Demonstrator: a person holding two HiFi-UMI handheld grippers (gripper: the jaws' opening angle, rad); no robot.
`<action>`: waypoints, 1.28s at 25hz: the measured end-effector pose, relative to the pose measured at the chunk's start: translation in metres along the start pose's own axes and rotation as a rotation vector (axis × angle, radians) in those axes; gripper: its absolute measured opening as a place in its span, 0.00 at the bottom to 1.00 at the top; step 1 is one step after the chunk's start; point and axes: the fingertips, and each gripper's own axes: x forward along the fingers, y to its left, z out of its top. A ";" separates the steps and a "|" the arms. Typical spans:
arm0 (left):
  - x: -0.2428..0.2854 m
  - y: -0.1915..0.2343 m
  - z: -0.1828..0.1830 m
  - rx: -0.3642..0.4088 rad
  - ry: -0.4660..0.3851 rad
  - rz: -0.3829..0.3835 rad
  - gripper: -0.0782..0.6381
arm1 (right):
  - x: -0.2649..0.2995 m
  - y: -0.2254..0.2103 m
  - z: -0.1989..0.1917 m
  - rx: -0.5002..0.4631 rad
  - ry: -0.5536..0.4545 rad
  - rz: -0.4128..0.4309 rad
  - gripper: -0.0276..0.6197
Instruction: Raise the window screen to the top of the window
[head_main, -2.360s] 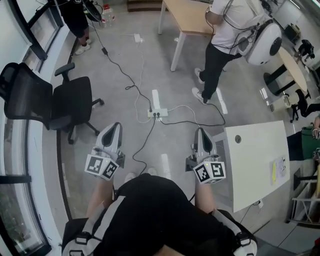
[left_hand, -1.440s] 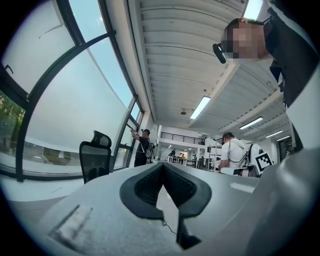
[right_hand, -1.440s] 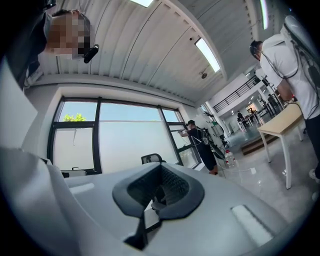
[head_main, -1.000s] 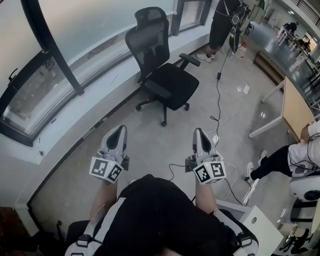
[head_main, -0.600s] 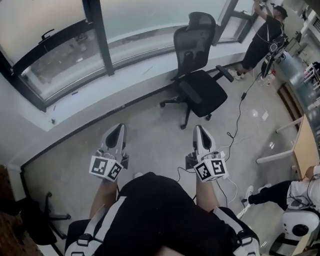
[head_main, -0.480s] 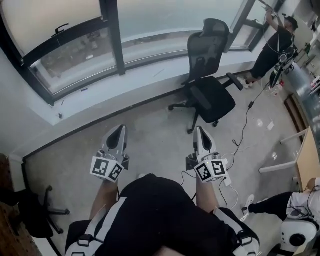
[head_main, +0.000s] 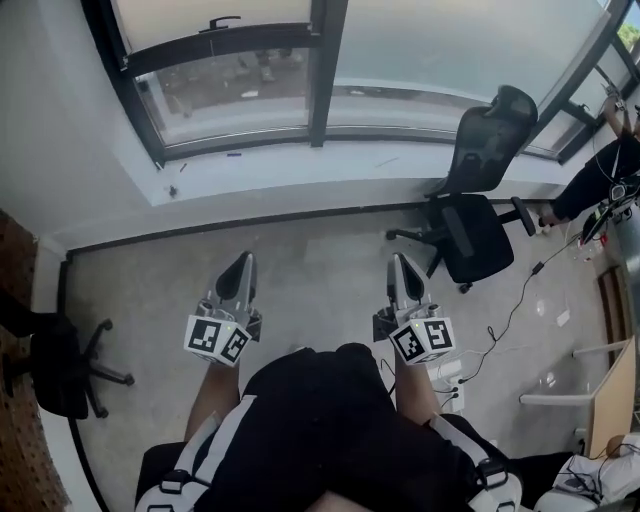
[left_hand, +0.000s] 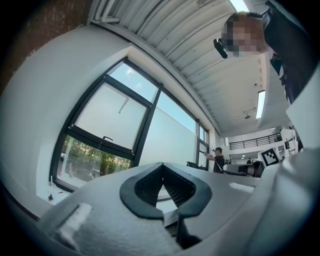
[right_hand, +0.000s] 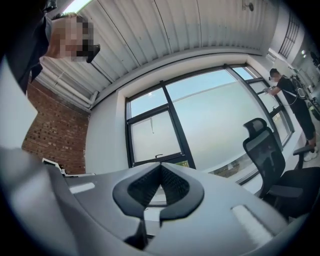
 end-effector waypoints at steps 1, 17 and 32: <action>-0.006 0.005 0.002 0.001 -0.008 0.018 0.11 | 0.006 0.006 -0.002 0.002 0.007 0.018 0.05; -0.052 0.081 0.019 0.061 -0.056 0.277 0.11 | 0.122 0.073 -0.045 0.065 0.087 0.312 0.05; 0.018 0.180 0.032 0.069 -0.078 0.443 0.11 | 0.281 0.066 -0.071 0.117 0.102 0.444 0.05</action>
